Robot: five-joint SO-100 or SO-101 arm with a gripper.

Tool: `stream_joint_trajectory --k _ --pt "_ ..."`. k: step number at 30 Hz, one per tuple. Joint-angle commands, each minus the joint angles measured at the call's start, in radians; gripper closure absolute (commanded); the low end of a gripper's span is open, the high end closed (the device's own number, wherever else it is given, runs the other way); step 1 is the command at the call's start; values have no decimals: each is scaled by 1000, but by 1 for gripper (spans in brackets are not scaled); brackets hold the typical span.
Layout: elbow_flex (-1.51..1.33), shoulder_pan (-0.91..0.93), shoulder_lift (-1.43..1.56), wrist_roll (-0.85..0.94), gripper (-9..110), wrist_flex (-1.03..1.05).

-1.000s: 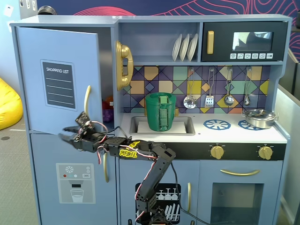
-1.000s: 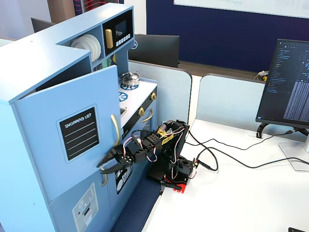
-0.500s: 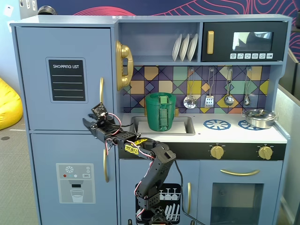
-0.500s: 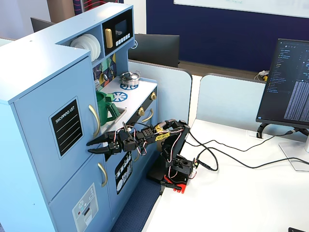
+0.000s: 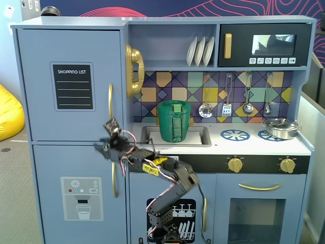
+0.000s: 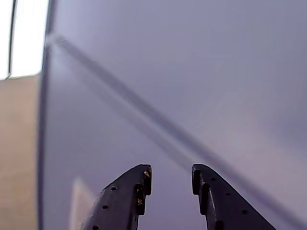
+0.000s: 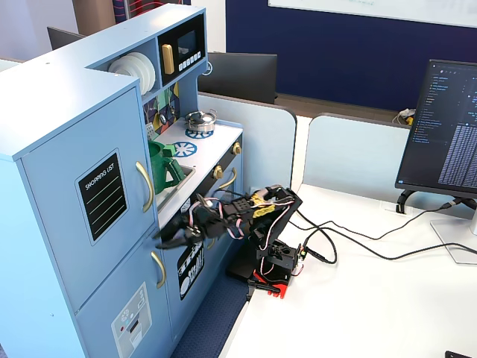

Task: Close the left cabinet door

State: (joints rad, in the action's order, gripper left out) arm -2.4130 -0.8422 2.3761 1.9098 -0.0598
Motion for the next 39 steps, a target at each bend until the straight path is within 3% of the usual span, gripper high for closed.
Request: stream_joint_trajectory --k 1,7,12,16,27,39 --pt "-202 81 245 -46 102 92" --pt "-416 377 558 -172 102 403" --pt "-479 669 635 -201 102 787" --pt "-558 815 684 -222 102 979" --pt "-583 874 802 -252 102 1525" --pt "-583 890 802 -402 99 1592"
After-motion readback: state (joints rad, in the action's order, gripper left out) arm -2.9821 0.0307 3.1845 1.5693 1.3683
